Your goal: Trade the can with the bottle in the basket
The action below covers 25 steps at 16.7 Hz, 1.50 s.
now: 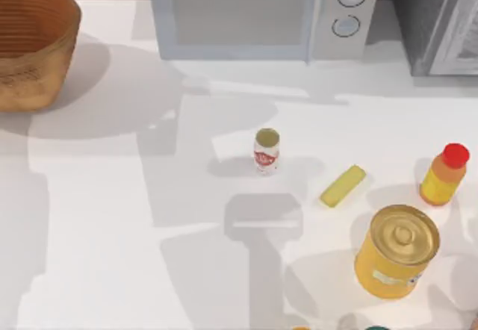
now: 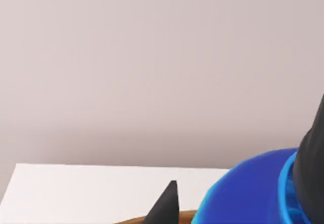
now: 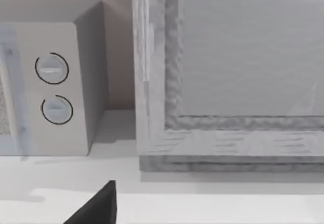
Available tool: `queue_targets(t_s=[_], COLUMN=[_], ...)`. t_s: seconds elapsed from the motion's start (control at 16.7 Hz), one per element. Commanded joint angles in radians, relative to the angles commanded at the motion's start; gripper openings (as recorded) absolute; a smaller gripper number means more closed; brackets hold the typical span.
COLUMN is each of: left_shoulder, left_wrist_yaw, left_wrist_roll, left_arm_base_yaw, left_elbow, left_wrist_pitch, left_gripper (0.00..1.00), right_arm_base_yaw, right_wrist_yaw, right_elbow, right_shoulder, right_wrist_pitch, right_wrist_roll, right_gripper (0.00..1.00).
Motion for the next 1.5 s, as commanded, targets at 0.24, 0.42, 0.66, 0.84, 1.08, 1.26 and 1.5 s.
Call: queue_targets(t_s=[0.24,0.42,0.66,0.84,1.08,1.26,1.5], left_shoulder=[0.068,0.087,0.087,0.087,0.087,0.087,0.087], left_wrist_yaw=[-0.010,-0.015,-0.015,-0.015,-0.015,-0.015,-0.015], left_wrist_roll=[-0.003,-0.005,-0.005,-0.005,-0.005,-0.005,-0.005], left_arm_base_yaw=[-0.014,-0.019,-0.019,-0.019,-0.019,-0.019,-0.019], left_elbow=[0.016,0.021,0.021,0.021,0.021,0.021,0.021], left_wrist_pitch=[0.049,0.067,0.067,0.067,0.067,0.067,0.067], left_gripper=[0.00,0.00,0.15,0.38,0.68,0.90,1.00], right_arm_base_yaw=[0.000,0.000,0.000,0.000,0.000,0.000,0.000], right_wrist_yaw=[0.000,0.000,0.000,0.000,0.000,0.000,0.000], right_elbow=[0.000,0.000,0.000,0.000,0.000,0.000,0.000], right_shoulder=[0.000,0.000,0.000,0.000,0.000,0.000,0.000], right_wrist_pitch=[0.000,0.000,0.000,0.000,0.000,0.000,0.000], right_wrist_roll=[0.000,0.000,0.000,0.000,0.000,0.000,0.000], right_gripper=[1.00,1.00,1.00,1.00,1.00,1.00,1.00])
